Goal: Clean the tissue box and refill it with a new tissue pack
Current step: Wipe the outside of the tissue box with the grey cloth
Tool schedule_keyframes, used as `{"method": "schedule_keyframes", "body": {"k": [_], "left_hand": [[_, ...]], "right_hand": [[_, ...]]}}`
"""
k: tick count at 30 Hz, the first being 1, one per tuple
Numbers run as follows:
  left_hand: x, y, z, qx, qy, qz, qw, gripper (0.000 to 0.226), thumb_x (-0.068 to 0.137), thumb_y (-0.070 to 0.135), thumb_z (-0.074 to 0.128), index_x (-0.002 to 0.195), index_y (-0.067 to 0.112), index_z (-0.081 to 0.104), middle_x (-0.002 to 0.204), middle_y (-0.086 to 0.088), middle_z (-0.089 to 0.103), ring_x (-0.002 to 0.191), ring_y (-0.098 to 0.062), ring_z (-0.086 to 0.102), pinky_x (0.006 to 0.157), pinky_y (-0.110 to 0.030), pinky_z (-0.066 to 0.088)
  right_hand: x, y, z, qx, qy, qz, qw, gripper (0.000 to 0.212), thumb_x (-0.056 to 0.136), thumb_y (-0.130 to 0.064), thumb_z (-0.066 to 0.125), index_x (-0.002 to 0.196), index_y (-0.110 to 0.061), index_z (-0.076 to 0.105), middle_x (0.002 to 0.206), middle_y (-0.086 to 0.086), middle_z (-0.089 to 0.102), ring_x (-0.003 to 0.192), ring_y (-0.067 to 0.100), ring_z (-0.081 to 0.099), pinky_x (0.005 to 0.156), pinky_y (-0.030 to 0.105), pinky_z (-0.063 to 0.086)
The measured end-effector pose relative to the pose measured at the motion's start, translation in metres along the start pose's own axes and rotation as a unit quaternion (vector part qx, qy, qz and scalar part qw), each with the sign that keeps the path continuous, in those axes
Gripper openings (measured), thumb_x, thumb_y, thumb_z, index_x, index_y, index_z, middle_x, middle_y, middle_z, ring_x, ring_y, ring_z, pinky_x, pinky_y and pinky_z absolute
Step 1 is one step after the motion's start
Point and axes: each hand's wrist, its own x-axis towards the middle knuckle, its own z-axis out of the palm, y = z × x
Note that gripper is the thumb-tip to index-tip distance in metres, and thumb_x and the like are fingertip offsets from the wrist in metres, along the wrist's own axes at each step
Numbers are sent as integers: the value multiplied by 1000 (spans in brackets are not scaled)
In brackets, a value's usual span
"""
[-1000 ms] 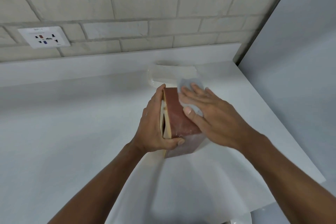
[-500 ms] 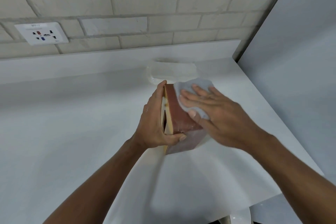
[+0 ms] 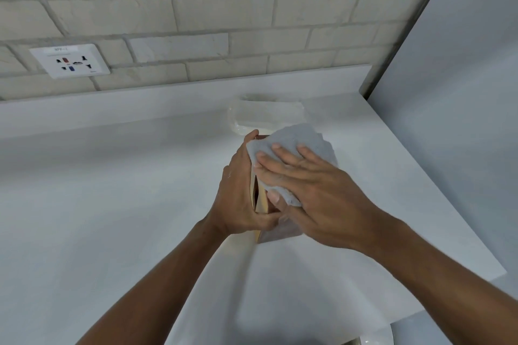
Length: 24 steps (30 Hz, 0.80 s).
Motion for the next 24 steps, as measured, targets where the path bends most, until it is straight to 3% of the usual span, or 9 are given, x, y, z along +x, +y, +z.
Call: {"method": "schedule_keyframes", "body": {"k": [5, 7, 10, 14, 17, 19, 24], "left_hand": [[0, 0, 0, -6, -6, -34, 999, 139, 58, 67, 80, 163, 4, 12, 159, -4, 45, 145, -28, 47, 110, -59, 44], [2, 3, -1, -11, -1, -29, 1000, 130, 59, 56, 82, 161, 6, 18, 152, -3, 51, 139, -28, 53, 106, -56, 46], [-1, 6, -1, -2, 2, -4, 1000, 121, 62, 50, 81, 161, 26, 17, 154, 12, 48, 140, -17, 52, 111, -42, 46], [1, 4, -1, 6, -7, -36, 999, 136, 58, 63, 77, 163, 7, 12, 155, -4, 48, 142, -28, 49, 108, -57, 44], [3, 3, -1, 7, -6, -17, 1000, 117, 59, 50, 78, 157, 15, 23, 145, -7, 54, 134, -32, 55, 105, -61, 45], [0, 4, -2, 7, -3, -22, 1000, 123, 59, 52, 78, 159, 19, 15, 151, -3, 51, 140, -31, 52, 107, -60, 44], [1, 6, 0, -1, 0, -41, 999, 136, 60, 73, 76, 162, 8, 13, 154, 0, 48, 140, -25, 50, 105, -58, 45]], "right_hand": [[4, 16, -10, 21, 15, 84, 996, 50, 105, -44, 24, 154, -31, 30, 160, -16, 23, 151, 4, 6, 123, 41, 14], [1, 4, -2, 4, 16, 44, 999, 53, 104, -43, 25, 154, -25, 32, 160, -11, 26, 151, 8, 8, 123, 43, 13], [-15, 9, -2, 28, 6, -3, 1000, 50, 105, -42, 29, 152, -28, 36, 159, -14, 28, 150, 4, 10, 124, 41, 13], [-4, 20, -15, 59, 27, 102, 993, 48, 106, -43, 26, 151, -32, 35, 158, -18, 28, 150, 0, 9, 122, 37, 16], [-3, -3, -4, 23, 17, 23, 999, 48, 105, -38, 32, 150, -24, 39, 159, -10, 30, 151, 7, 13, 123, 41, 13], [-17, 1, -3, 24, 14, -19, 999, 47, 104, -37, 34, 149, -23, 43, 158, -10, 33, 150, 7, 16, 123, 41, 15], [-22, 23, -17, 46, 15, 77, 996, 47, 106, -42, 28, 151, -30, 36, 157, -18, 27, 149, -1, 8, 123, 38, 16]]}}
